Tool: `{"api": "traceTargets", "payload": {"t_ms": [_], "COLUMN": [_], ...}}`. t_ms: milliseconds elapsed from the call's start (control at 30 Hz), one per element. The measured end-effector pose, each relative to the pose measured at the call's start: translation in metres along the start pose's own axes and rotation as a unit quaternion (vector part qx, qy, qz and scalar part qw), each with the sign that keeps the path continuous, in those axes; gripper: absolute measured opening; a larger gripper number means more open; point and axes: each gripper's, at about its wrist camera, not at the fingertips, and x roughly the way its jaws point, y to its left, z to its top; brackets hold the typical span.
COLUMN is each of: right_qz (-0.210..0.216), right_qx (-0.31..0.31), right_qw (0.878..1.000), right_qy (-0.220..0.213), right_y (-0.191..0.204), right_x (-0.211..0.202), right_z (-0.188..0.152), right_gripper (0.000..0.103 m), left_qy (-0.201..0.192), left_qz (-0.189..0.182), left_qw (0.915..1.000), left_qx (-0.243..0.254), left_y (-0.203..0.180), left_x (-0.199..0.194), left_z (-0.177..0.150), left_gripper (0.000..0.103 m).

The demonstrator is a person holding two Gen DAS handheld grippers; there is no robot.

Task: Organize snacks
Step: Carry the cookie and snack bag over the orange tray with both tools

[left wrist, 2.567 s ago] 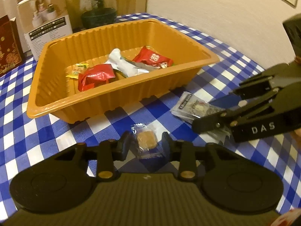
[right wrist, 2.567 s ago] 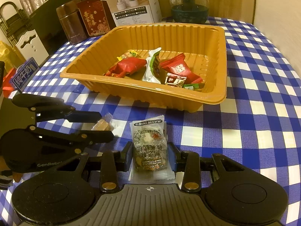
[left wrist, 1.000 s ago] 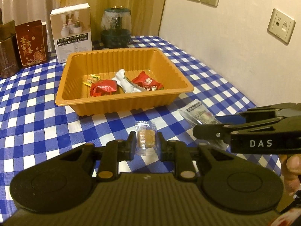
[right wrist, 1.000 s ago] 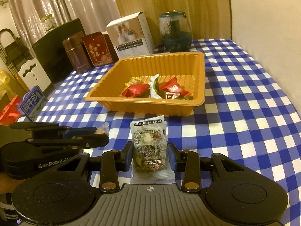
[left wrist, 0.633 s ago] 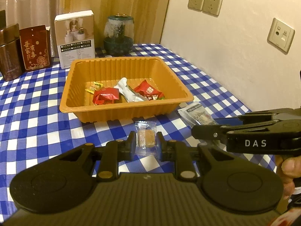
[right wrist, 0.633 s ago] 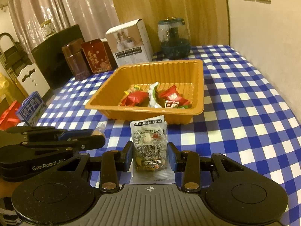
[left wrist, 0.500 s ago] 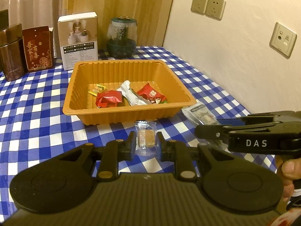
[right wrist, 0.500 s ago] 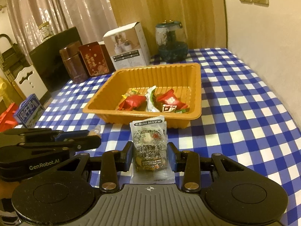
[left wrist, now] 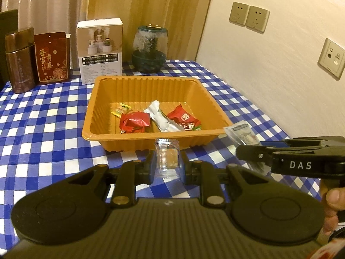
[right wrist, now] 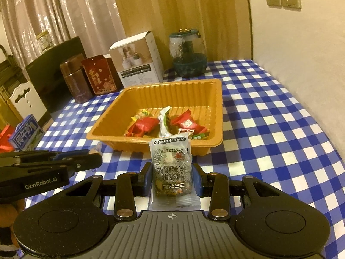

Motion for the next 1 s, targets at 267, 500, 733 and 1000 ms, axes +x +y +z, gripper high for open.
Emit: {"api": "traceTargets", "payload": {"t_ms": [267, 500, 733, 1000], "right_qz": [-0.005, -0.008, -0.013, -0.019], "right_qx": [0.009, 0.014, 0.016, 0.019], "right_qw": [1.0, 1.0, 0.999, 0.999], "right_qy": [-0.008, -0.018, -0.025, -0.036], "right_y": [-0.003, -0.004, -0.006, -0.011], "right_x": [0.005, 0.009, 0.014, 0.021], "right_z": [0.008, 0.017, 0.025, 0.035], "right_gripper": [0.039, 0.039, 0.039, 0.039], "left_qy": [-0.014, -0.027, -0.034, -0.037], "left_qz": [0.01, 0.016, 0.017, 0.018], "left_qw": [0.9998, 0.9994, 0.9992, 0.999], "left_qx": [-0.008, -0.014, -0.015, -0.016], "left_y": [0.007, 0.015, 0.018, 0.021], "left_x": [0.002, 0.004, 0.009, 0.022], "left_z": [0.011, 0.02, 0.029, 0.041], "left_gripper": [0.02, 0.019, 0.019, 0.019]}}
